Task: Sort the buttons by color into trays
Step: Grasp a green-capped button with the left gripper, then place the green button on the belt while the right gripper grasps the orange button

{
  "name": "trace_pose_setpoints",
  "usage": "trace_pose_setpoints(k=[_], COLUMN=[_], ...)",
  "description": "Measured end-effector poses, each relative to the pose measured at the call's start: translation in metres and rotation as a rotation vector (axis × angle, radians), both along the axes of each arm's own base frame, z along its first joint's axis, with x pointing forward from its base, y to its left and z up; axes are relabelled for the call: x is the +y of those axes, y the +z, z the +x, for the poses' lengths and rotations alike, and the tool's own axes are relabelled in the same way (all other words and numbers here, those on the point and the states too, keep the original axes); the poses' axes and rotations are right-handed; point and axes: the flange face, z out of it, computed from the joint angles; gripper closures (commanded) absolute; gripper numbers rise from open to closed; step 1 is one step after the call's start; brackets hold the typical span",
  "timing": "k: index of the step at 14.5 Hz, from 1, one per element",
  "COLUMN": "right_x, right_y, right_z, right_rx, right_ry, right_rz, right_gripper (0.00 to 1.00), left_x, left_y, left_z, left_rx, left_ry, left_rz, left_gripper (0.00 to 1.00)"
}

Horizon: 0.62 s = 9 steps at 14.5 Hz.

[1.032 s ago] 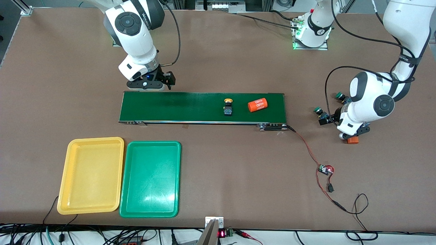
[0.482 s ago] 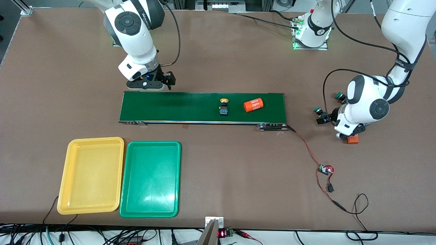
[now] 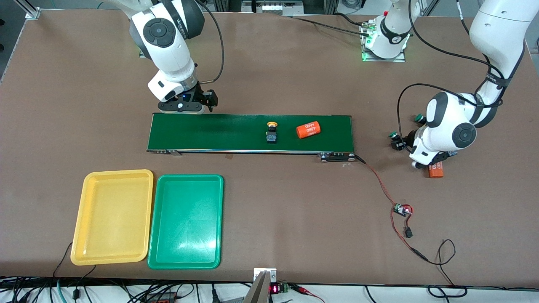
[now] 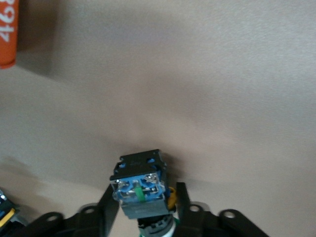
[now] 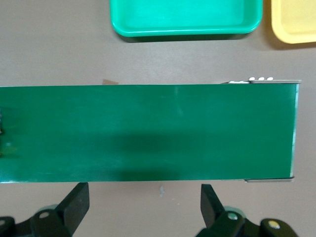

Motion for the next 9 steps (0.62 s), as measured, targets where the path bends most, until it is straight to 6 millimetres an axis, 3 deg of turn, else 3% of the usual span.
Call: trace_pose_setpoints(k=[3, 5, 9], right_x=[0.021, 0.04, 0.061], right_y=[-0.017, -0.031, -0.041], right_z=[0.009, 0.013, 0.021], right_rx=[0.02, 0.031, 0.033], right_ry=[0.031, 0.055, 0.074], right_rz=[-0.003, -0.008, -0.003], right_gripper=[0.0, 0.0, 0.0], left_x=[-0.006, -0.022, -0.099], left_y=[0.014, 0.038, 0.095], left_z=[0.007, 0.018, 0.022], left_rx=[-0.031, -0.067, -0.081], left_ry=[-0.015, -0.07, -0.243], left_rz=[0.001, -0.004, 0.002], left_gripper=[1.0, 1.0, 1.0])
